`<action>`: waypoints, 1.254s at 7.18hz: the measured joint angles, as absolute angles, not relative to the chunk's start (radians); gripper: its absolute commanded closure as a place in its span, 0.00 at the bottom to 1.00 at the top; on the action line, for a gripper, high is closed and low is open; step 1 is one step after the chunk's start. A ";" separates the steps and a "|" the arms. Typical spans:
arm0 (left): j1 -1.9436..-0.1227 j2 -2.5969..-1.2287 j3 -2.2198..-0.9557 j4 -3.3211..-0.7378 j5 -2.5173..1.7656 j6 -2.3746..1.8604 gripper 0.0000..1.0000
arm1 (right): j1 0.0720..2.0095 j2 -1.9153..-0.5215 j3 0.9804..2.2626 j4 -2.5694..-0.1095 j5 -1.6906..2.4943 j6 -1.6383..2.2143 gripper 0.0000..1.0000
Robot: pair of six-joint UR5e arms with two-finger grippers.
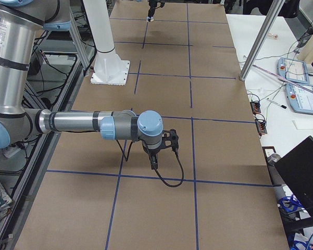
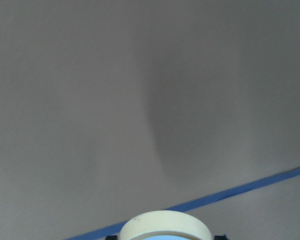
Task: Place and press bell with both arms
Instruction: 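Carry the blue-and-white bell in the left gripper toward the table centre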
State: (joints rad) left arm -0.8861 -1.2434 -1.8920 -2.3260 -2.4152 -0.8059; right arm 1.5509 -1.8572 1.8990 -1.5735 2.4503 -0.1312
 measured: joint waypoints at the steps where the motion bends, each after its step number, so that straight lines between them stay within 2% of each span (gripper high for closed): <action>1: -0.851 -1.367 -1.899 -2.256 -2.415 -0.916 1.00 | 1.551 -1.856 1.887 -1.573 2.464 -0.132 0.00; 4: -0.685 -1.875 -1.873 -1.712 -2.318 -1.159 1.00 | 1.547 -1.849 1.872 -1.572 2.500 -0.133 0.00; 5: -0.653 -2.034 -1.813 -1.580 -2.271 -1.175 1.00 | 1.546 -1.849 1.872 -1.572 2.510 -0.133 0.00; 7: -0.633 -2.323 -1.539 -1.509 -2.222 -1.193 1.00 | 1.542 -1.848 1.871 -1.572 2.517 -0.134 0.00; 9: -0.627 -2.473 -1.316 -1.585 -2.201 -1.261 0.95 | 1.531 -1.848 1.870 -1.572 2.518 -0.135 0.00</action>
State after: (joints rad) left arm -0.6271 -2.4727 -1.3162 -1.5849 -2.2014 -1.2612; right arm 1.5305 -1.8485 1.8696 -1.5723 2.5185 -0.1348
